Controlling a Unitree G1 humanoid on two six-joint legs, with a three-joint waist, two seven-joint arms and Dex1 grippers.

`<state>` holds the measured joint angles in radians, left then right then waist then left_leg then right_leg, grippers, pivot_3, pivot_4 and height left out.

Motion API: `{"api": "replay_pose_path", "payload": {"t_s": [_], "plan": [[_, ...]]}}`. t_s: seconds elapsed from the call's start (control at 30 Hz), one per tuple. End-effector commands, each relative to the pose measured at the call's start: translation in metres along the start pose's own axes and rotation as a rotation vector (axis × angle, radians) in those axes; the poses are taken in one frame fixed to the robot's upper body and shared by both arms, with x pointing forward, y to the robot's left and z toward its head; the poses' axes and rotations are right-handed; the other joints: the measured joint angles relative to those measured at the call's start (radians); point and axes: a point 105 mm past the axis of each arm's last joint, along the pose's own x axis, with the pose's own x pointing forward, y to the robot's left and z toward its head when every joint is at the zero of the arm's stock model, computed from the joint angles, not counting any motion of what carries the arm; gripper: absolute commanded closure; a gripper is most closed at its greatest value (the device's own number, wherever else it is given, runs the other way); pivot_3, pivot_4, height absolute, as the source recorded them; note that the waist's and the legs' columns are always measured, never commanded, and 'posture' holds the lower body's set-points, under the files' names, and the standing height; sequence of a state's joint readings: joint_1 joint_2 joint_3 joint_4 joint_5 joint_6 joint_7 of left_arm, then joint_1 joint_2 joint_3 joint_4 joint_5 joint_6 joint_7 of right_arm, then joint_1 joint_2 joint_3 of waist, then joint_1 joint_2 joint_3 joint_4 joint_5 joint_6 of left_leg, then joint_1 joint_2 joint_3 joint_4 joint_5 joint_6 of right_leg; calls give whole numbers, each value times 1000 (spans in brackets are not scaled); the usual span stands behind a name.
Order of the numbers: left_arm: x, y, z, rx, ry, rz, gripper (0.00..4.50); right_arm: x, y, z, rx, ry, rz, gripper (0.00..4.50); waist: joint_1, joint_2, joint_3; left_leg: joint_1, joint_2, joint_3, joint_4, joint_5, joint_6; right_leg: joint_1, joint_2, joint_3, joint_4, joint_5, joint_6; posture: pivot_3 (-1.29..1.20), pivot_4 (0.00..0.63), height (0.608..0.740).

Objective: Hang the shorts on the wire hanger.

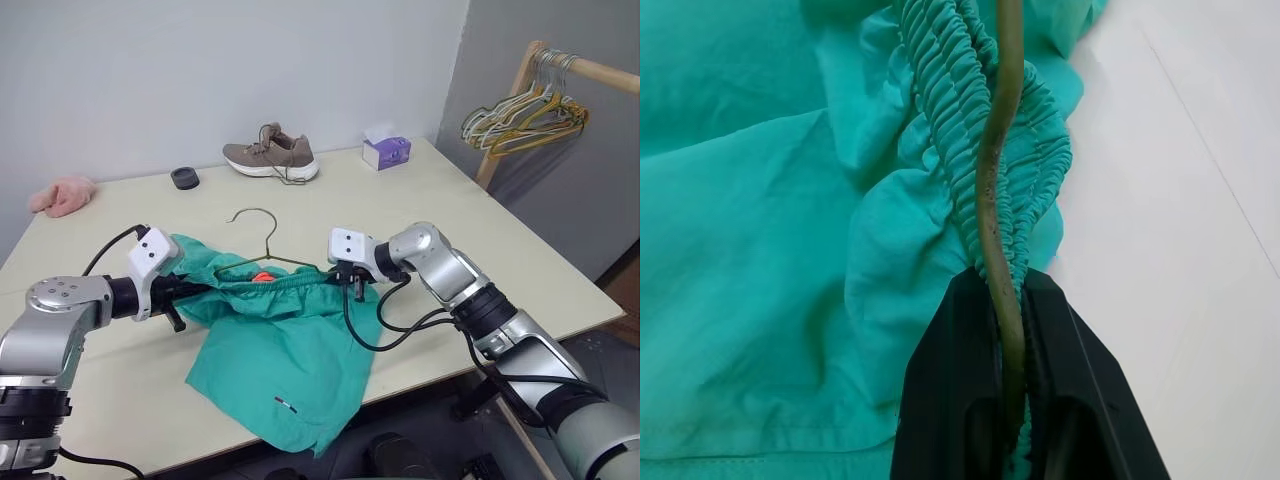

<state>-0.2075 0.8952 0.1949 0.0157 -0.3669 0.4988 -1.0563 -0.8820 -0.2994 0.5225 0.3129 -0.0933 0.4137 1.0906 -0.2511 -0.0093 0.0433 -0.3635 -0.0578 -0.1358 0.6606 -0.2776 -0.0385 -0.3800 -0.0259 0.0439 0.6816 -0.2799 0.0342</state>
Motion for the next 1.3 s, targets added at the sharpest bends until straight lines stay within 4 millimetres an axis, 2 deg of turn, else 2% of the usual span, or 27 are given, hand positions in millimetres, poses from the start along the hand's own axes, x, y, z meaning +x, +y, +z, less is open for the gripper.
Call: {"api": "replay_pose_path", "payload": {"t_s": [0.03,0.13,0.27,0.47,0.57,0.67,0.83,1.03,1.17,1.3], "plan": [[-7,4,25,28,-110,23,3564,-10,-1,15,-19,-59,-8,4500,0,0,0,0,0,0,0,0,0,0,0,0,0,0,0,-242,0,740],[-13,15,31,9,-179,92,2687,-13,2,10,6,-54,-9,4500,0,0,0,0,0,0,0,0,0,0,0,0,0,0,0,-244,0,740],[-31,36,33,-35,-231,203,1466,-16,4,2,64,-49,-17,4500,0,0,0,0,0,0,0,0,0,0,0,0,0,0,0,-247,0,740],[-67,68,36,-77,-278,350,1466,-18,2,-13,232,-52,-55,4500,-1,0,0,0,0,0,0,0,0,0,0,0,0,0,0,-237,0,740],[-72,71,35,-91,-294,347,1466,-28,-6,-23,343,-62,-108,4500,0,-1,-1,0,0,0,0,0,0,-4,0,0,0,0,0,-236,0,740],[-60,52,37,-103,-303,231,1466,-48,-12,-37,479,-73,-176,4500,8,-1,0,0,-1,0,0,0,0,-4,-1,0,0,0,0,-249,0,740],[-21,1,55,-114,-340,-24,1466,-89,-10,-62,720,-95,-307,4500,22,-1,-1,-2,-2,0,0,0,0,-4,-3,0,-1,0,0,-289,0,740],[20,-51,81,-128,-391,-271,1466,-155,2,-91,932,-79,-531,4500,9,0,0,-2,-2,1,0,0,0,1,-3,0,-1,0,1,-373,0,740],[41,-79,102,-111,-437,-401,1466,-207,14,-114,1044,-40,-723,4500,-14,0,0,-2,-2,3,1,0,0,2,-3,1,-2,-3,5,-419,0,740],[60,-98,122,-79,-485,-465,1466,-250,42,-142,1164,33,-891,4500,-39,2,-1,-1,-2,3,1,0,1,5,-2,0,-2,-4,7,-472,0,740]]}}
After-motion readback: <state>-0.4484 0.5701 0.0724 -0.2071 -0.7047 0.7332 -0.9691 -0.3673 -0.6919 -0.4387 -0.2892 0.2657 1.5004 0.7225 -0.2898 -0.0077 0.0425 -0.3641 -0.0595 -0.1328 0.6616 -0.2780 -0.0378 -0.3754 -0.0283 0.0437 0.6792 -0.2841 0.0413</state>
